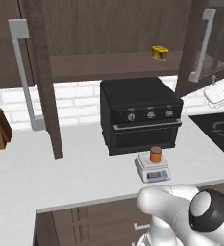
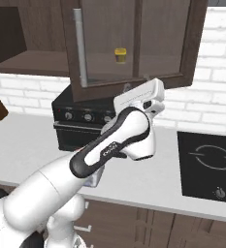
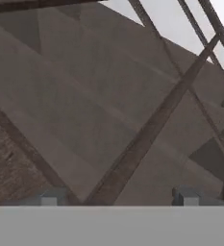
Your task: Pick the jam and place it on the digital scale for weighing, and close the cabinet.
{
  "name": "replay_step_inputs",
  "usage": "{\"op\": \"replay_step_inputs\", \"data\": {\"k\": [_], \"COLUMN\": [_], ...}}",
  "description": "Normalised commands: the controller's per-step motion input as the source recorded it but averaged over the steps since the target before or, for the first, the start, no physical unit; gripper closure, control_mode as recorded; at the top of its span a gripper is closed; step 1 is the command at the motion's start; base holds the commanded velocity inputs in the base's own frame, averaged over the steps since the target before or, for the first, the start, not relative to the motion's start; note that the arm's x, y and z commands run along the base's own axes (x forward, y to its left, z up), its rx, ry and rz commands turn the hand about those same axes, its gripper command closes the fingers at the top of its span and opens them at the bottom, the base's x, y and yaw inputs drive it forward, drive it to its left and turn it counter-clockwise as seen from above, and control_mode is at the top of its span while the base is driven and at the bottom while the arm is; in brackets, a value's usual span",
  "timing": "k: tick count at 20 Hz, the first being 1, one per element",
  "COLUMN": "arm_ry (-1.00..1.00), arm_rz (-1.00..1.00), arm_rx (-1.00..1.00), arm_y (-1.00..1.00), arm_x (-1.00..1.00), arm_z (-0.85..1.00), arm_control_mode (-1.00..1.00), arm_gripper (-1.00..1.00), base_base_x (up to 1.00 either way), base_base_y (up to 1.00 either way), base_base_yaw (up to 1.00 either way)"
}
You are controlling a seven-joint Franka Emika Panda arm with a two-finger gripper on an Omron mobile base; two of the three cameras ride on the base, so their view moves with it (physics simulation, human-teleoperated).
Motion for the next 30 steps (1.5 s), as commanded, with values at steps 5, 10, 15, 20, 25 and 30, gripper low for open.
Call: {"op": "replay_step_inputs", "data": {"k": [5, 10, 15, 20, 25, 30], "arm_ry": [0.25, 0.09, 0.00, -0.03, -0.17, -0.08], "arm_rz": [-0.17, -0.12, -0.04, -0.04, -0.03, -0.08], "arm_rx": [-0.25, -0.12, -0.02, -0.01, 0.00, 0.00], "arm_y": [0.65, 0.35, 0.09, 0.15, 0.14, 0.11], "arm_x": [0.93, 0.88, 0.70, 0.71, 0.33, 0.20], "arm_z": [0.00, -0.07, -0.22, -0.37, -0.51, -0.25], "arm_control_mode": [-1.00, -1.00, -1.00, -1.00, -1.00, -1.00], "arm_gripper": [-1.00, -1.00, -1.00, -1.00, -1.00, -1.00], "base_base_x": [0.00, 0.00, 0.00, 0.00, 0.00, 0.00], "base_base_y": [0.00, 0.00, 0.00, 0.00, 0.00, 0.00], "base_base_yaw": [0.00, 0.00, 0.00, 0.00, 0.00, 0.00]}}
